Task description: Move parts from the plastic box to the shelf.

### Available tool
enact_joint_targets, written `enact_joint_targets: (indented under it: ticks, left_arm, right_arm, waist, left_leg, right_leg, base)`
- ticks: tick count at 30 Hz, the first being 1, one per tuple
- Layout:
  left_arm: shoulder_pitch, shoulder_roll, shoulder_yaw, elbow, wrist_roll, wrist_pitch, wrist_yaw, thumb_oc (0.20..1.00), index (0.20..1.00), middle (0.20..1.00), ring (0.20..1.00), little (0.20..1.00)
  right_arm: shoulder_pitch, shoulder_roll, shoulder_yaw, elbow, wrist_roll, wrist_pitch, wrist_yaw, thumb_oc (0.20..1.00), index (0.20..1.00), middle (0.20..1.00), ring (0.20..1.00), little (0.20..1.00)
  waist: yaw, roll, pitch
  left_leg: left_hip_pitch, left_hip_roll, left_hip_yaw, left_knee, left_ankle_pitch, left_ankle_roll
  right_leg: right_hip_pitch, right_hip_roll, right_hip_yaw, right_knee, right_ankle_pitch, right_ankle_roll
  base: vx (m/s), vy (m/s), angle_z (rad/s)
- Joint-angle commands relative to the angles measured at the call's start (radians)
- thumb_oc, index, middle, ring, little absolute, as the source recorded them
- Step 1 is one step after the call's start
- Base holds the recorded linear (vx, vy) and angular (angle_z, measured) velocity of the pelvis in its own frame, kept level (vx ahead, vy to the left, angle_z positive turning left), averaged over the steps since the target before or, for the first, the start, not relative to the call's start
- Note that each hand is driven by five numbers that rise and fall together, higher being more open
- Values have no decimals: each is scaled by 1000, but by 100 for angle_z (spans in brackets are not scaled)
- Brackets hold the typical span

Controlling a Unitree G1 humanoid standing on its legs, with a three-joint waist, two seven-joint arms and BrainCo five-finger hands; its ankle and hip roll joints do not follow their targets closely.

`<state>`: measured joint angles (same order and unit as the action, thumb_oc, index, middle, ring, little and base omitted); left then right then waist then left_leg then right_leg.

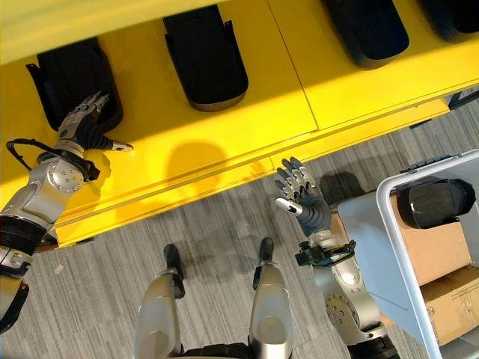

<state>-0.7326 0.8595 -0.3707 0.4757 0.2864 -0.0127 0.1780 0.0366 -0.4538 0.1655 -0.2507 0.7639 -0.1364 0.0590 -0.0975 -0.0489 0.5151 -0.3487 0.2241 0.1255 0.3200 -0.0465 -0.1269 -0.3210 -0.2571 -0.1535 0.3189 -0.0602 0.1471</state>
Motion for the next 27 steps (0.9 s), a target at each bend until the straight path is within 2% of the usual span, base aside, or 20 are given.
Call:
enact_joint_targets:
  ticks: [1,18,27]
  left_arm:
    - [-31,77,30,-20,11,-4,-32,1000,1000,1000,1000,1000]
    - [142,74,177,-170,22,-10,-41,1000,1000,1000,1000,1000]
    - [179,30,216,-200,-8,-9,-39,1000,1000,1000,1000,1000]
  right_arm:
    - [-8,-6,-59,-104,15,-36,25,1000,1000,1000,1000,1000]
    - [-11,0,-81,-110,0,-25,30,1000,1000,1000,1000,1000]
    - [-11,7,-88,-111,-9,-15,27,1000,1000,1000,1000,1000]
  waist:
    - [4,-18,-30]
    - [16,-13,-32]
    - [14,-11,-35]
  left_leg:
    - [-7,1,-30,46,-23,19]
    - [-8,-2,-35,54,-31,19]
    - [-6,-4,-34,56,-33,21]
  right_leg:
    - [7,-42,-47,44,-18,1]
    - [6,-45,-42,53,-23,-3]
    - [3,-45,-37,58,-24,-6]
  base:
    - [0,0,0]
    - [1,1,1]
    - [0,0,0]
